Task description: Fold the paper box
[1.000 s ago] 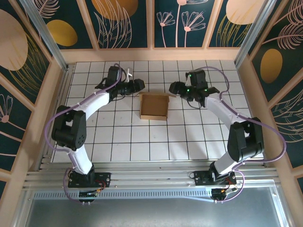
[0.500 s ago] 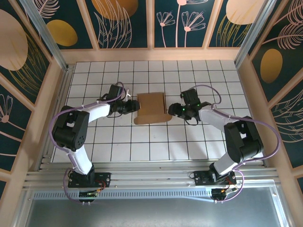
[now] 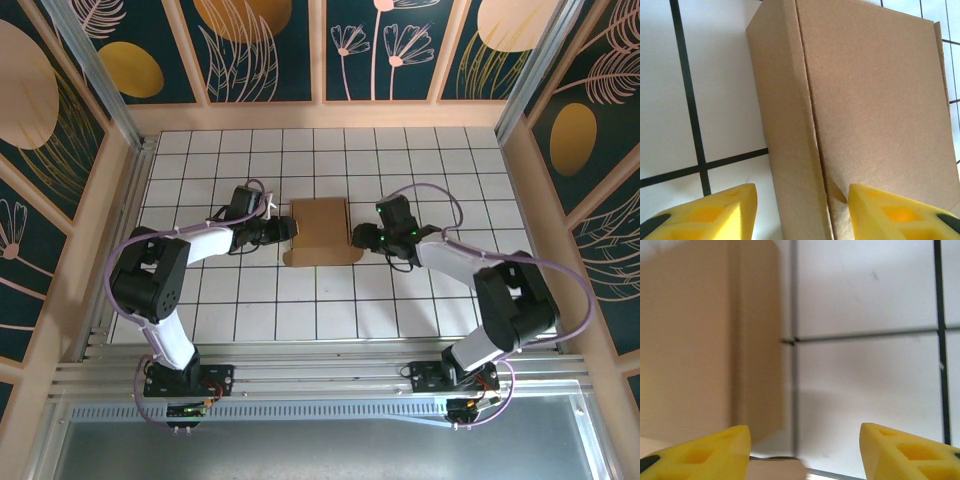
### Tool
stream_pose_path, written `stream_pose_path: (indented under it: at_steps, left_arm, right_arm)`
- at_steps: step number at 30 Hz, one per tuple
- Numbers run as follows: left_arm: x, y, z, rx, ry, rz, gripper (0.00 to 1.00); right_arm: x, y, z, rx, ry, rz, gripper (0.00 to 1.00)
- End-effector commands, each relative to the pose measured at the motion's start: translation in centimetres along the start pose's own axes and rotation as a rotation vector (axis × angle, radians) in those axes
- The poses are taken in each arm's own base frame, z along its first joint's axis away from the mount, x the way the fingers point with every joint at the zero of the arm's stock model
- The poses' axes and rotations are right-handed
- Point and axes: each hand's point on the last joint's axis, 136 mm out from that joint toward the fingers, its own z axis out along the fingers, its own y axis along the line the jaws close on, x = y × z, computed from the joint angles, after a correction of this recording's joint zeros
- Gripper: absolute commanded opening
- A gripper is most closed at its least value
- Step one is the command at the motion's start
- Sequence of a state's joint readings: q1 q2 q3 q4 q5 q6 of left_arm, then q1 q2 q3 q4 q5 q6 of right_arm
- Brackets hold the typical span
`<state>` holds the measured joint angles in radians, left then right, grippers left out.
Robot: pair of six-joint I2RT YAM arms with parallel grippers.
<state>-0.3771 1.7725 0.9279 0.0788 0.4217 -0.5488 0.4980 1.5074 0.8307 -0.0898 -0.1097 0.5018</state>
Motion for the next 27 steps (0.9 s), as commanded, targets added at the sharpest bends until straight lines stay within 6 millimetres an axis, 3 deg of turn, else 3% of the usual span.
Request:
stream_pose_path:
  at_steps: [1,4,10,15,22,27]
  left_arm:
    - [-0.8,-1.3,-1.3,0.007,-0.028,0.027,0.52]
    - [-1.6,-1.6,-1.3,0.013,-0.055,0.017,0.51]
    - [-0.4,-0.5,0.3,0.008,-0.006,-0.015,0.47]
    - [0.8,0.4,1.0,-0.001,0.021,-0.027,0.46]
    - [1.7,-0.8,1.5,0.097,0.060,-0.049,0.45]
    - [1.2,-2.3,1.2,0.171,0.051,-0.059,0.46]
  right_arm:
    - [-4.7,4.8,-2.4,-0.173,-0.125,0.043,0.60]
    - [-4.5,4.9,-0.3,-0.162,-0.087,0.053,0.59]
    - [-3.2,3.5,3.5,-0.121,-0.037,0.062,0.55]
    - [-0.5,2.2,6.0,-0.112,0.043,0.064,0.32]
    - [1.3,1.0,7.3,-0.098,0.078,0.095,0.31]
    - [1.6,0.9,7.2,-0.116,0.081,0.112,0.29]
